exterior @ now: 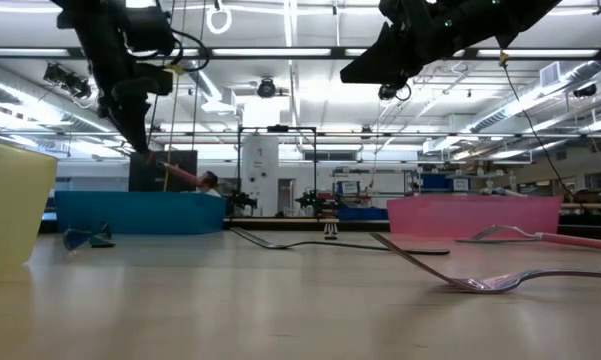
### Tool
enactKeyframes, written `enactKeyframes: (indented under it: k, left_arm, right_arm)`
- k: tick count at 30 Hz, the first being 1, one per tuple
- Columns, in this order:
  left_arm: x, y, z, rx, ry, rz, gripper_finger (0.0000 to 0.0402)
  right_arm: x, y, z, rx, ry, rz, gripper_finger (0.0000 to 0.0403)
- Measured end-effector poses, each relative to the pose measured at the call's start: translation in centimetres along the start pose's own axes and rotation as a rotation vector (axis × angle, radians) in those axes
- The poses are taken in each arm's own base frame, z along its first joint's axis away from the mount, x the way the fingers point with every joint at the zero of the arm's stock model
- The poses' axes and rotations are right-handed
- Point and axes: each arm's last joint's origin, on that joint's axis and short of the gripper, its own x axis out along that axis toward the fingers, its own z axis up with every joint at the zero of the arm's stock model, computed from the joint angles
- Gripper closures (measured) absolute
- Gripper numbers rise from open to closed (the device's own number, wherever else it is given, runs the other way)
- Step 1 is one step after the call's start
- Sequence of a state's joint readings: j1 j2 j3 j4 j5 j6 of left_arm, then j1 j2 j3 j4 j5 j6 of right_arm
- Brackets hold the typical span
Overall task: Sort silverware by color (type)
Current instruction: Put the red fork into the blue bin
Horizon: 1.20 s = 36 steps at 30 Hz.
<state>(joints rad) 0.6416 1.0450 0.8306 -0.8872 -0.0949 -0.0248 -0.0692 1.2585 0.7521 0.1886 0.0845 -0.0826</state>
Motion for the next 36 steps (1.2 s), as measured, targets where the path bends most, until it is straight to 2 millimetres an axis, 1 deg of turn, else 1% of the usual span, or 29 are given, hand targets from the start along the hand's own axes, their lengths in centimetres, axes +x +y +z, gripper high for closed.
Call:
enactKeyframes:
  k: [5, 10, 13, 19, 26, 29, 36]
  left_arm:
    - [1.9, 0.1, 0.5, 0.029, 0.074, -0.03, 0.0401]
    - [3.8, 0.0, 0.9, 0.063, 0.153, -0.029, 0.04]
    - [4.7, -0.1, 1.0, 0.089, 0.186, -0.03, 0.04]
    - [5.5, -0.1, 1.2, 0.136, 0.206, -0.031, 0.04]
    - [5.5, 0.2, 1.2, 0.151, 0.201, -0.013, 0.0398]
    - [5.5, 0.2, 1.3, 0.152, 0.198, -0.009, 0.0384]
    - [5.6, 0.2, 1.4, 0.151, 0.183, -0.007, 0.032]
  right_arm:
    - [0.0, 0.0, -0.2, -0.002, 0.023, 0.002, 0.0315]
    - [-0.1, 0.2, -1.1, -0.012, 0.115, 0.007, 0.0315]
    - [-0.2, 0.2, -1.4, -0.02, 0.152, -0.024, 0.0315]
    - [-0.2, 0.2, -1.6, -0.022, 0.168, -0.03, 0.0315]
    - [-0.2, 0.2, -1.9, -0.026, 0.199, -0.029, 0.0315]
    - [-0.3, 0.2, -1.9, -0.03, 0.209, -0.054, 0.0315]
    - [-0.3, 0.1, -1.9, -0.039, 0.205, -0.08, 0.0315]
